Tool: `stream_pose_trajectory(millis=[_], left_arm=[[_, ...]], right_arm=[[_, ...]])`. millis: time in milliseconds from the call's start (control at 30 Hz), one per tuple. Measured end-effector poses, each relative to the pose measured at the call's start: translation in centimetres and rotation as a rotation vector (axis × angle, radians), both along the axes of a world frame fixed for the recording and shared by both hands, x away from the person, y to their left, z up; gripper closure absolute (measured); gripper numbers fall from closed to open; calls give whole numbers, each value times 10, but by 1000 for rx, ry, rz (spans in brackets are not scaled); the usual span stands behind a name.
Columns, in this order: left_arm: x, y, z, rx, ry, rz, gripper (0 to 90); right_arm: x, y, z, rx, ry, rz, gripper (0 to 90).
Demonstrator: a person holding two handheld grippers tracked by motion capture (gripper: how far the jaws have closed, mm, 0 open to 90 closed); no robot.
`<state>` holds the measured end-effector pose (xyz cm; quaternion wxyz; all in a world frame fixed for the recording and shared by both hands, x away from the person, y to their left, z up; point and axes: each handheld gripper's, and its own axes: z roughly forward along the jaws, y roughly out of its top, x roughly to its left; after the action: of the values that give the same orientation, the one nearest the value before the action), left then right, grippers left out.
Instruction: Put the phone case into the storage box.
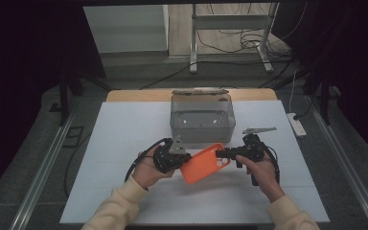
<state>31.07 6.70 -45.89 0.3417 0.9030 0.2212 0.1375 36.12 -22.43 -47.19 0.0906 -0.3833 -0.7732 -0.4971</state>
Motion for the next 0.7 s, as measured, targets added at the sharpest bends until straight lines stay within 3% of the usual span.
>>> stream_pose_trajectory(millis=[367, 433, 467, 500, 533, 633, 700], left_arm=[[-4, -1, 4, -21, 1, -5, 852], [-3, 0, 5, -38, -6, 0, 773], [-2, 1, 5, -77, -2, 15, 686], [-2, 1, 5, -77, -2, 15, 603], [0, 3, 6, -106, 16, 17, 603], [3, 7, 7, -155, 50, 16, 410], [4, 10, 9, -183, 61, 18, 397]], right_arm=[[-2, -3, 4, 35, -30, -19, 801], [-3, -4, 5, 45, -36, -23, 802], [-3, -4, 6, 57, -42, -23, 803], [-3, -4, 6, 57, -42, -23, 803], [-4, -4, 7, 67, -47, -20, 803], [-5, -6, 9, 76, -67, -20, 803], [-5, -6, 9, 77, -68, -21, 803]])
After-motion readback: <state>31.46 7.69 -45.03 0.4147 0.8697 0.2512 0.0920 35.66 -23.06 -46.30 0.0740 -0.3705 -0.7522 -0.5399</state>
